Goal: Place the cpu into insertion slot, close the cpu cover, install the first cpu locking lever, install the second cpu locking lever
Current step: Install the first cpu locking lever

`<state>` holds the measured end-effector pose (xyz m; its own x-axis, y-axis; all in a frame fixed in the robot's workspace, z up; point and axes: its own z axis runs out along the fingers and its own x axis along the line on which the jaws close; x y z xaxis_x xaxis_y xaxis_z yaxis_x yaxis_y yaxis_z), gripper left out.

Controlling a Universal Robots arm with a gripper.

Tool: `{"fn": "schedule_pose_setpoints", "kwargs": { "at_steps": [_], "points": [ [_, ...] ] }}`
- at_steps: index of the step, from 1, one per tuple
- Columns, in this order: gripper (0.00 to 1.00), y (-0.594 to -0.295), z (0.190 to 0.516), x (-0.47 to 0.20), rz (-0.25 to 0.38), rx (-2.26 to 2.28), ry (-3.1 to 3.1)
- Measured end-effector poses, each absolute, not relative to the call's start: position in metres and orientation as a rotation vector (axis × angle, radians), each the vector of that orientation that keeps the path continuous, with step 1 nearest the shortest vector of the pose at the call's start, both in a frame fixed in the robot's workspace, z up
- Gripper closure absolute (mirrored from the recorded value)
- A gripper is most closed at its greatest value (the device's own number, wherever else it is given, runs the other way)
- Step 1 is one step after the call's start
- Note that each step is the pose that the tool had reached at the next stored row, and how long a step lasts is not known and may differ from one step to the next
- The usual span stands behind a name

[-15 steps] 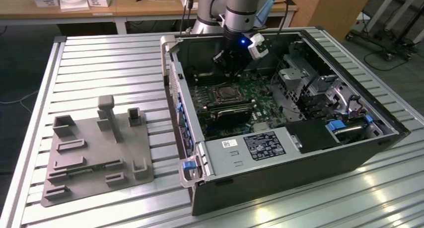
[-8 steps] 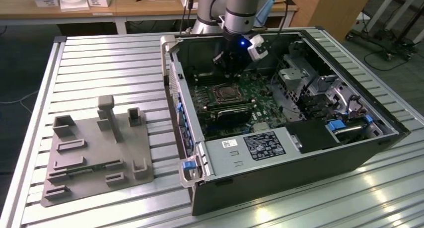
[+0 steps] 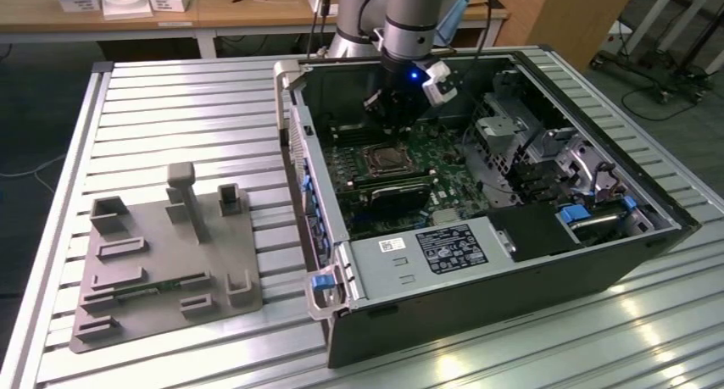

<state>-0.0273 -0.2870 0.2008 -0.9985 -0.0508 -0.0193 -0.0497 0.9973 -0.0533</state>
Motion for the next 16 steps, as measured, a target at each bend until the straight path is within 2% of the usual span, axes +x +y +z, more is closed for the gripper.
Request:
{"fn": "schedule_pose_setpoints", "kwargs": {
  "at_steps": [16],
  "points": [
    [0.90,-0.2893,0.2036,-0.0273,-0.090,-0.079,3.119]
  ]
}}
